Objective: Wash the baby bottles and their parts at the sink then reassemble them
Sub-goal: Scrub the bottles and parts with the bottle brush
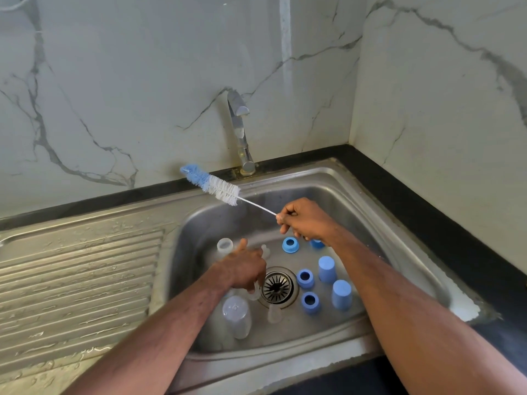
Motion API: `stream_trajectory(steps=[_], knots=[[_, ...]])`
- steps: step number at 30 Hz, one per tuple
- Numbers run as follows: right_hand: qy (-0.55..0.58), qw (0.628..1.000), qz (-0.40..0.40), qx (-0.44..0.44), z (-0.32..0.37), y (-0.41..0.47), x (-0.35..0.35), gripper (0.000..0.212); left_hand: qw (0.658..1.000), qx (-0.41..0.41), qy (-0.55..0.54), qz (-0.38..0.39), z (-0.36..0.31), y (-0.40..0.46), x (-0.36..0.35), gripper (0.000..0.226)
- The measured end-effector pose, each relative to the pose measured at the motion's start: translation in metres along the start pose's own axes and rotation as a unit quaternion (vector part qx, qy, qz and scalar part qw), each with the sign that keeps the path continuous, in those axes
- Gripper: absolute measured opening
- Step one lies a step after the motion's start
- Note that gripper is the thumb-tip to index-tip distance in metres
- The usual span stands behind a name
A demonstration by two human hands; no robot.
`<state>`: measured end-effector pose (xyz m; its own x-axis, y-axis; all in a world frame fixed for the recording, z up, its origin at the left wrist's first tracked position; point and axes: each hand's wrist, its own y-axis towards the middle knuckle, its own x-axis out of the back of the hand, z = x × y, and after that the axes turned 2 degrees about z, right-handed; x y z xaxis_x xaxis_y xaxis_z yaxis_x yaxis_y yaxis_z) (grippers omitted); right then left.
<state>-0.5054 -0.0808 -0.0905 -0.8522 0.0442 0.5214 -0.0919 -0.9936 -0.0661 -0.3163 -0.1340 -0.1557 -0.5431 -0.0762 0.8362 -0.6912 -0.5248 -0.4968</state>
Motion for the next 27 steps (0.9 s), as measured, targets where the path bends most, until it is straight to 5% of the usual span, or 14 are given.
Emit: stream_trajectory(steps=[5, 7, 9, 10, 12, 14, 17, 19, 23, 27], knots=[[-0.003, 1.0, 0.005, 0.012, 0.002, 0.0, -0.002, 0.018, 0.998, -0.004, -0.011, -0.066, 0.005, 0.006, -0.01, 0.024], [0.027, 0.999, -0.003, 0.03, 0.002, -0.001, -0.002, 0.017, 0.986, 0.016, -0.059, -0.156, 0.014, -0.003, -0.004, 0.019], [0.055, 0.997, -0.018, 0.053, 0.001, 0.0, -0.001, 0.014, 0.931, 0.057, -0.216, -0.287, 0.03, -0.022, 0.002, 0.011], [0.052, 0.996, -0.03, 0.067, 0.001, 0.001, 0.0, 0.013, 0.867, 0.073, -0.343, -0.354, 0.041, -0.035, 0.003, 0.008], [0.029, 0.994, -0.052, 0.093, 0.001, 0.003, -0.001, 0.011, 0.657, 0.103, -0.602, -0.443, 0.059, -0.067, 0.001, 0.018], [0.008, 0.994, -0.054, 0.1, -0.001, 0.005, -0.002, 0.012, 0.455, 0.113, -0.737, -0.486, 0.075, -0.099, -0.006, 0.025], [-0.02, 0.995, -0.037, 0.09, -0.005, 0.008, -0.008, 0.014, 0.256, 0.133, -0.802, -0.523, 0.095, -0.133, -0.02, 0.024], [-0.037, 0.995, -0.044, 0.085, -0.008, 0.009, -0.009, 0.015, 0.174, 0.132, -0.82, -0.529, 0.107, -0.14, -0.028, 0.023], [-0.047, 0.995, -0.047, 0.075, -0.008, 0.009, -0.011, 0.018, 0.104, 0.108, -0.832, -0.534, 0.126, -0.147, -0.043, 0.012], [-0.069, 0.994, -0.039, 0.074, -0.012, 0.012, -0.008, 0.011, 0.185, 0.122, -0.809, -0.545, 0.131, -0.144, -0.049, 0.017]])
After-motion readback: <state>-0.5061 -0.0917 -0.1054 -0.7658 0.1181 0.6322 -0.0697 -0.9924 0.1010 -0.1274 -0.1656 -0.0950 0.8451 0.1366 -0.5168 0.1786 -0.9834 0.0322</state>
